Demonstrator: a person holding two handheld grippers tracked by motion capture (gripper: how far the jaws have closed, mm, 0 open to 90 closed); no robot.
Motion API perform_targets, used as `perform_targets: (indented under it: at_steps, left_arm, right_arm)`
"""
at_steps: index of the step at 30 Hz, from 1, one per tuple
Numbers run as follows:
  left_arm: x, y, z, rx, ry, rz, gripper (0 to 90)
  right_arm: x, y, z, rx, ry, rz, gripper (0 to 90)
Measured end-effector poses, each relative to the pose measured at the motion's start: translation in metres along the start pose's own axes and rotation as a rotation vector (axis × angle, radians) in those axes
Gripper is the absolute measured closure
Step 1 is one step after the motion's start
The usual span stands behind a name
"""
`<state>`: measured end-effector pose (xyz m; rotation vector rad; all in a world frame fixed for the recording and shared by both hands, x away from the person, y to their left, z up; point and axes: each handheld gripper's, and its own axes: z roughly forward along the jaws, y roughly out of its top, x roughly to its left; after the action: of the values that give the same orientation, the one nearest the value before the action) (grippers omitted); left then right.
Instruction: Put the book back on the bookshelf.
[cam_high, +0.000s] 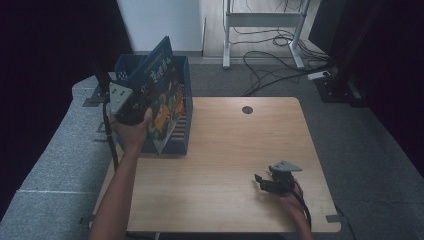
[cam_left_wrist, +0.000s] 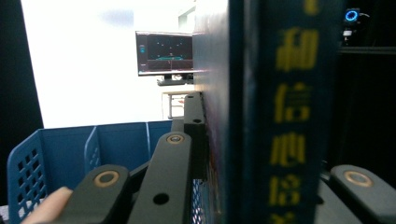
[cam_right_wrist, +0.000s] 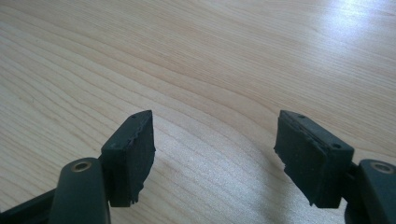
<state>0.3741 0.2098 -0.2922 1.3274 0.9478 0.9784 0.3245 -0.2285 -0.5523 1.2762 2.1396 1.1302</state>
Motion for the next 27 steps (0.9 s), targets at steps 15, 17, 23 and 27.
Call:
perform_targets:
  at_steps: [15, 17, 23, 27]
  left_arm:
    - [-0.001, 0.002, 0.017, -0.017, 0.029, 0.012, 82.1]
    - [-0.002, 0.002, 0.022, -0.017, 0.032, 0.011, 82.1]
    - [-0.003, 0.001, 0.031, -0.007, 0.037, 0.005, 82.1]
    - [-0.003, 0.001, 0.036, -0.007, 0.041, 0.003, 82.0]
  right_arm:
    - [0.0, 0.0, 0.0, -0.001, 0.002, 0.0, 27.4]
    - [0.0, 0.0, 0.0, 0.001, 0.003, 0.007, 27.4]
    - [0.0, 0.0, 0.0, 0.001, 0.005, 0.008, 27.4]
    - [0.0, 0.0, -0.001, 0.0, 0.003, 0.01, 27.4]
